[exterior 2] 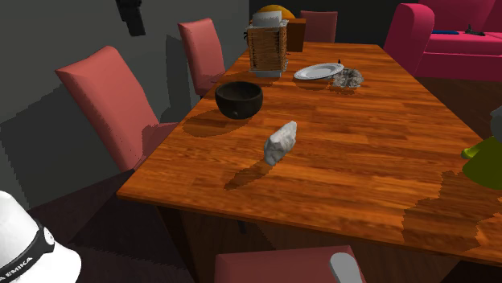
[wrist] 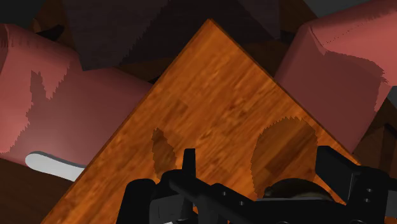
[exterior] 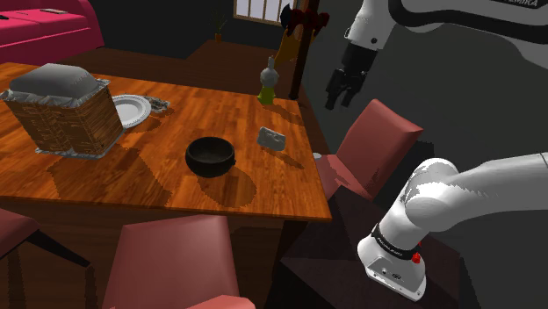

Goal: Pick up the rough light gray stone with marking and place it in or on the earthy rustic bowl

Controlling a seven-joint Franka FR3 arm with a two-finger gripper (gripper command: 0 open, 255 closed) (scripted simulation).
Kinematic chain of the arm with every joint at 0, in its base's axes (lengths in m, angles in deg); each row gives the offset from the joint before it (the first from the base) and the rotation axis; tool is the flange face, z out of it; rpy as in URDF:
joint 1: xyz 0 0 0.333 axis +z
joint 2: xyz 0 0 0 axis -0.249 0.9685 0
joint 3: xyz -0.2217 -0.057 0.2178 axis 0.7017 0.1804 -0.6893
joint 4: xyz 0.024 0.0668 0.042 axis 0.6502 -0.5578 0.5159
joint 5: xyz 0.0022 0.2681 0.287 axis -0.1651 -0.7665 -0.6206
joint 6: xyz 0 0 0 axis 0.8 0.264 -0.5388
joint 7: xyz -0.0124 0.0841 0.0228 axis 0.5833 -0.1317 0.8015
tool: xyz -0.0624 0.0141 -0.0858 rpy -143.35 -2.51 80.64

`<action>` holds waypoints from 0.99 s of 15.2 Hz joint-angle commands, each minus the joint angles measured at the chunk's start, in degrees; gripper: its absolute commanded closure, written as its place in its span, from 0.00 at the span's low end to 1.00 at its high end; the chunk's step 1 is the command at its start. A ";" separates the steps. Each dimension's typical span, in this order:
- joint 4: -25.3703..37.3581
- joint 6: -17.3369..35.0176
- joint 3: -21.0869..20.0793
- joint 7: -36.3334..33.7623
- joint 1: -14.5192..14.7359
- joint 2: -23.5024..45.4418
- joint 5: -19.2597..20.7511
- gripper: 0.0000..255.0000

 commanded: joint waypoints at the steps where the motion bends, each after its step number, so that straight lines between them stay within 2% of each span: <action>1: 0.00 0.00 0.00 0.00 0.00 0.00 0.00 0.00; 8: -0.32 10.76 3.69 6.20 -0.12 11.76 1.34 0.00; 15: 3.33 19.87 7.07 12.44 0.19 25.88 0.93 0.00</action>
